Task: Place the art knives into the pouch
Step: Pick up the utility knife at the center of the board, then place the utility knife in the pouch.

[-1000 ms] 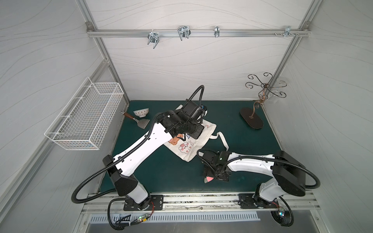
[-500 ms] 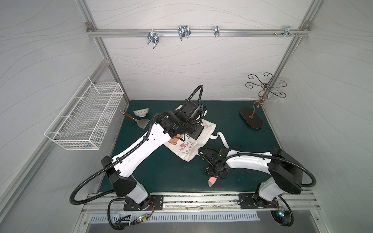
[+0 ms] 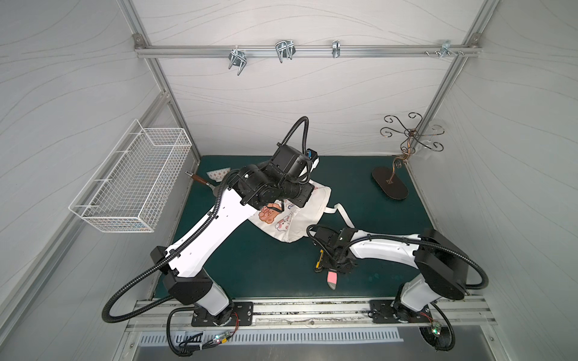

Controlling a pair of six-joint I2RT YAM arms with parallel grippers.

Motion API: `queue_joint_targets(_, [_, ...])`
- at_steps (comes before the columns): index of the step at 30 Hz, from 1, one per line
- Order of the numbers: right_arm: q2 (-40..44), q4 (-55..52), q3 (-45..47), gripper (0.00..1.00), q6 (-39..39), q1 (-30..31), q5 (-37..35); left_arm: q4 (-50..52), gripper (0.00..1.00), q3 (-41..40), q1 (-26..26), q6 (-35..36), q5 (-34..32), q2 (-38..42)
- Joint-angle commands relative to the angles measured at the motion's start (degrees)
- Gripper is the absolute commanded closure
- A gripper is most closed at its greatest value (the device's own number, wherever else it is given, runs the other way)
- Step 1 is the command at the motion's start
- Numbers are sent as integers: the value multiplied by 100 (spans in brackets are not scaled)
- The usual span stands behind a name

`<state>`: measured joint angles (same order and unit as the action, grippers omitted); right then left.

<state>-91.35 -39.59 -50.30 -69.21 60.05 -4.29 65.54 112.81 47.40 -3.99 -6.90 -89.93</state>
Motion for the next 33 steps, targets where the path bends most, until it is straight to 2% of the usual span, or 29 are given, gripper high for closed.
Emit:
queue_joint_targets(1, [-78,254,-97,83,-23,-64,-358,99,100,225,-19,78,-82,-148])
queue_joint_targets(10, [428,-307,-446,83,211,-134,-761,58,100,14,-19,52,-180,-143])
queue_joint_targets(16, [653,-511,-991,82,653,-168,-762,79,100,200,-14,110,-286,-241])
queue_joint_targets(19, [649,-364,-1156,82,897,-394,-530,207,100,496,-36,91,-213,-343])
queue_joint_targets(24, [634,548,-944,82,1208,-1080,320,352,100,838,-37,89,-233,-392])
queue_joint_targets(29, [137,769,-1457,81,1778,-1335,549,470,100,1095,-46,69,-213,-489])
queue_joint_targets(33, [-250,1203,-1741,81,1900,-1422,930,502,100,1173,-55,31,-172,-535])
